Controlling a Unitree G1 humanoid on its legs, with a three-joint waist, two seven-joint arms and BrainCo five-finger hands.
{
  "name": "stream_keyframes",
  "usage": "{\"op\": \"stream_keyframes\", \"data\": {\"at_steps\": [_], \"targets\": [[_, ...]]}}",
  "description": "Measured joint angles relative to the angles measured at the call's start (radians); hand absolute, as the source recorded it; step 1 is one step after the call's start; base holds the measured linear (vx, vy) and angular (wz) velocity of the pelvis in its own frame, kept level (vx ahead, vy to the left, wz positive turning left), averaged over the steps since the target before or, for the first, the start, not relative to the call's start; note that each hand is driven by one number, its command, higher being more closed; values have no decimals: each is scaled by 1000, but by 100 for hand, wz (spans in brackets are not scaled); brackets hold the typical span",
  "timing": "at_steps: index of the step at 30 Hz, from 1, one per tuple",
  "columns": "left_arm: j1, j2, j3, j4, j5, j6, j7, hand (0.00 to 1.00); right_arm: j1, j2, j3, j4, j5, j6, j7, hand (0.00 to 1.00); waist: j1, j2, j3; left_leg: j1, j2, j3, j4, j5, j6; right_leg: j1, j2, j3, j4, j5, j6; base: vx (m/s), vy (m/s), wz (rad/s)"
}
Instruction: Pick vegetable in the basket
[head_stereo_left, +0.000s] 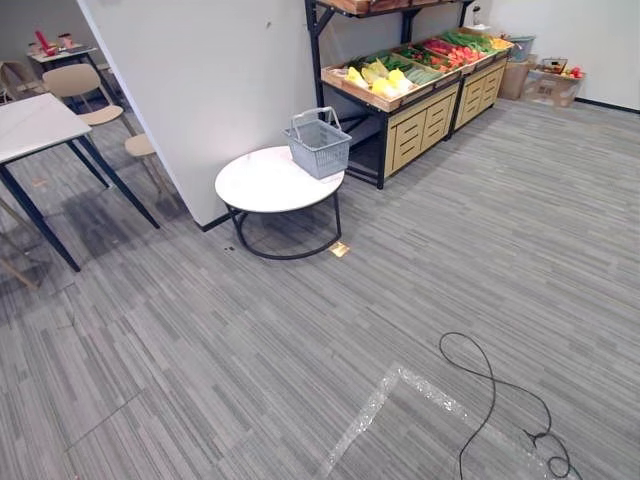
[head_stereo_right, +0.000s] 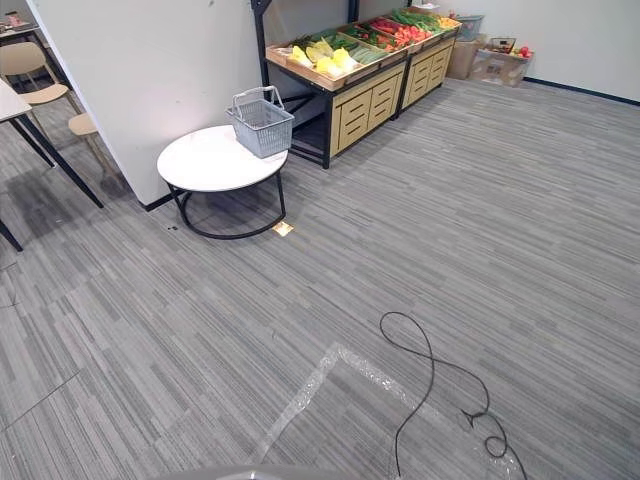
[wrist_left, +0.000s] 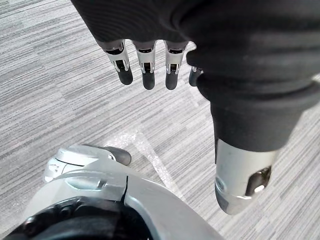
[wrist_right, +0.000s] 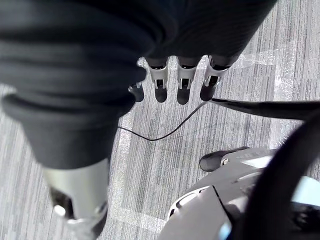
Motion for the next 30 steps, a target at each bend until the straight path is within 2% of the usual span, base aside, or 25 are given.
{"op": "stream_keyframes", "data": {"at_steps": [10,19,25,30], "targets": [[-10,1,5,16,3,-5,16,0,-36,2,-10,5,-3,0,-1,0,1,-6,8,6,-9,-13,-17,2,-3,19,-8,-28,-17,-9,22,17,15,6],[-10,8,-24,18,5,-13,11,0,-47,5,-10,5,-3,0,-1,0,0,-10,11,17,-8,-8,-48,15,-8,13,-8,-28,-18,-9,22,-31,5,0],[-10,19,-24,17,4,-21,1,0,-50,15,-10,5,-2,0,-1,0,0,-28,22,23,-8,-3,-50,14,-10,16,-6,-24,-25,-5,16,3,3,-1],[-11,22,-24,18,3,-21,1,0,-51,17,-10,5,-2,0,-1,0,-1,-33,27,38,-9,2,-52,12,-13,33,-7,-19,-32,-4,18,4,10,-2]]}}
